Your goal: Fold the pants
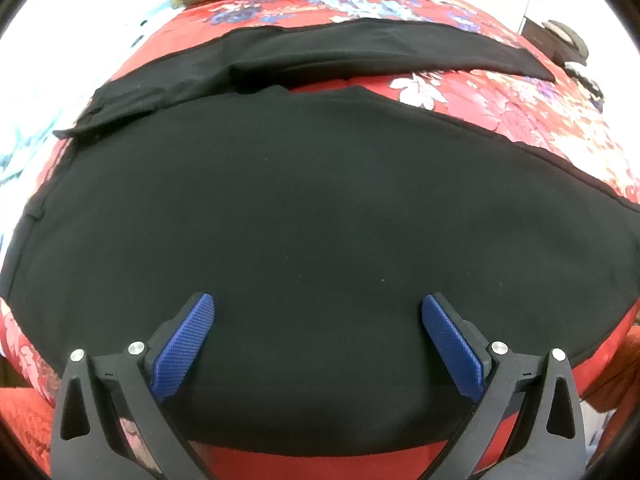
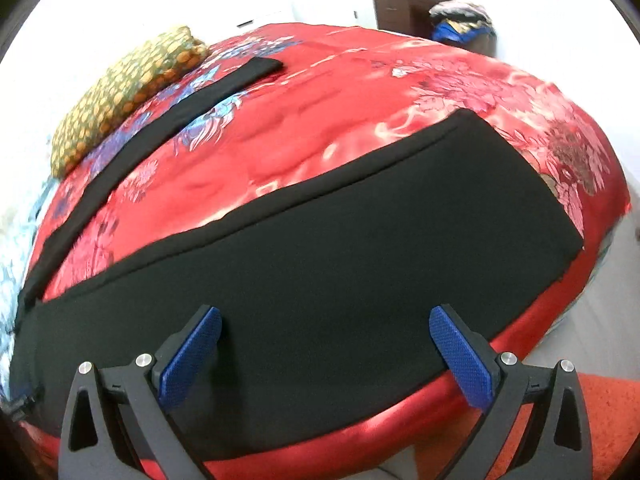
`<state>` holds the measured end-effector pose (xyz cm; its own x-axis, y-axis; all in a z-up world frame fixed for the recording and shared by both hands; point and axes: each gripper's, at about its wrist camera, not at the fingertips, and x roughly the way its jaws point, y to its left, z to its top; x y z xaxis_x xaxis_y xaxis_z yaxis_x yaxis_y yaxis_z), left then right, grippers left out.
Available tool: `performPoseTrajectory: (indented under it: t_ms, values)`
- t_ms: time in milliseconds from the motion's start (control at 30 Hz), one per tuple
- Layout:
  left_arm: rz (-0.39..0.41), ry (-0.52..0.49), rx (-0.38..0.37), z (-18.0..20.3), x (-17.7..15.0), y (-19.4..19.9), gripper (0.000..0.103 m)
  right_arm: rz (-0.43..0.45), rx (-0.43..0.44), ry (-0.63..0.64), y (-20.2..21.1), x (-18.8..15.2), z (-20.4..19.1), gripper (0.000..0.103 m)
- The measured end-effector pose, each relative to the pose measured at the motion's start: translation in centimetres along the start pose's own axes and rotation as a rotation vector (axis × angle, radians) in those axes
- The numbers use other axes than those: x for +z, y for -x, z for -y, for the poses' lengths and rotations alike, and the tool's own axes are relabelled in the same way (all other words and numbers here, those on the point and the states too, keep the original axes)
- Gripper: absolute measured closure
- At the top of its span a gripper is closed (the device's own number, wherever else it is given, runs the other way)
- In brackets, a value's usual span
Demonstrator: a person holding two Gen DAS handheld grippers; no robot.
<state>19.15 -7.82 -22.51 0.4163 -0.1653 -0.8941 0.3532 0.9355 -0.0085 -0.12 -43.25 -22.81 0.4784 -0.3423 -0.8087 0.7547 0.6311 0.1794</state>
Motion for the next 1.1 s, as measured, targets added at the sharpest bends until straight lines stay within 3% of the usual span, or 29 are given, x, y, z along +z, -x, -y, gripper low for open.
performPoseTrajectory:
  t_ms: [100,233,400,667,967,1100]
  values:
    - [0.000,0.013,0.010,0.0,-0.1,0.2,0.000,-0.012,-0.066,0.069,-0.4,-0.1,-1.4,0.000]
    - [-0.022,0.047,0.022,-0.2,0.0,0.9,0.001,-0.012,-0.085,0.067,0.3,0.4,-1.9,0.000]
    - [-0.011,0.113,0.036,-1.3,0.7,1.6,0.001,0.107,-0.012,0.120,3.0,1.5,-3.2,0.000]
    - [0.074,0.225,0.017,-4.5,4.8,3.3,0.001,0.186,0.123,0.297,4.8,0.9,-8.1,0.000]
    - [0.105,0.242,0.086,-8.8,11.5,1.0,0.001,0.115,0.220,0.351,3.3,1.0,-11.6,0.000]
    - [0.126,0.293,0.153,-11.3,15.0,-1.8,0.001,0.076,0.269,0.367,1.6,4.8,-12.8,0.000]
